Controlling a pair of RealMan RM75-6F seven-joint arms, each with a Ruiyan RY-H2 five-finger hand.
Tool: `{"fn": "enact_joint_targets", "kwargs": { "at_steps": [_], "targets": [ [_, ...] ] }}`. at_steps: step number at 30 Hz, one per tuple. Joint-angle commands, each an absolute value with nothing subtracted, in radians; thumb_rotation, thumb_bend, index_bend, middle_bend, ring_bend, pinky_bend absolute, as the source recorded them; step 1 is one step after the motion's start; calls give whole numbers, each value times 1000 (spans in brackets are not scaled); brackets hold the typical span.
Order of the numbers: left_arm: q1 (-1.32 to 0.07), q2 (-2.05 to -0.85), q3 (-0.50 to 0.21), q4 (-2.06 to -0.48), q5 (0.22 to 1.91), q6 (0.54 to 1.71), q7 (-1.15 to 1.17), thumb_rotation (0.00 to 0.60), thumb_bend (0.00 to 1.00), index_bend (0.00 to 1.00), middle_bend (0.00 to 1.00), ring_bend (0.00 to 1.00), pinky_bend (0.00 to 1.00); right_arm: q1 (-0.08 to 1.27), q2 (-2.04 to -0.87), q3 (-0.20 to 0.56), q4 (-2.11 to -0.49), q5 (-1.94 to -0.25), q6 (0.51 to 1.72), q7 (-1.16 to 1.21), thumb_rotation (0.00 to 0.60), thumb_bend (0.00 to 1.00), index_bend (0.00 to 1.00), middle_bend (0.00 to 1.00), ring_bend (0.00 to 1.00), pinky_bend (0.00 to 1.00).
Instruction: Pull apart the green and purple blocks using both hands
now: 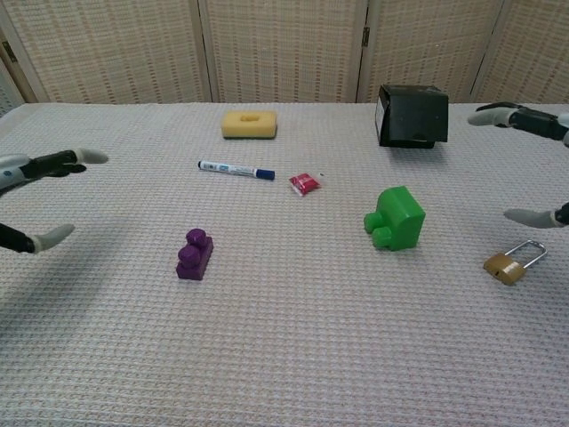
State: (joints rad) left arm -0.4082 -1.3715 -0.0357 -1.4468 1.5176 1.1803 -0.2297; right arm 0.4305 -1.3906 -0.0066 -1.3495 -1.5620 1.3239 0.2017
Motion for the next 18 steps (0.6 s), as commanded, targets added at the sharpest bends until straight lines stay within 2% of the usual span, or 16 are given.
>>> {"fn": "enact_joint_targets", "kwargs": {
  "at_steps": [1,8,11,18],
  "targets": [
    [-300,-1263,23,-1460,1516,1291,-64,600,502,0,0,0,0,234,-1313,-4,-1535,-1469,1537,-265,600,329,0,0,0,0],
    [-154,-1265,35,-1446,1420,1444,188,600,500,0,0,0,0,130,-1320,-19,-1611,-1413,1624,-480,600,328,0,0,0,0],
    [-141,-1254,19,-1482,1472,1527,207,600,499,0,0,0,0,127,-1311,-19,-1622,-1444,1626,-465,600,329,0,0,0,0],
    [-129,-1234,15,-1501,1447,1498,208,600,497,0,0,0,0,128,-1294,-11,-1631,-1444,1578,-443,600,330,0,0,0,0]
  ]
}}
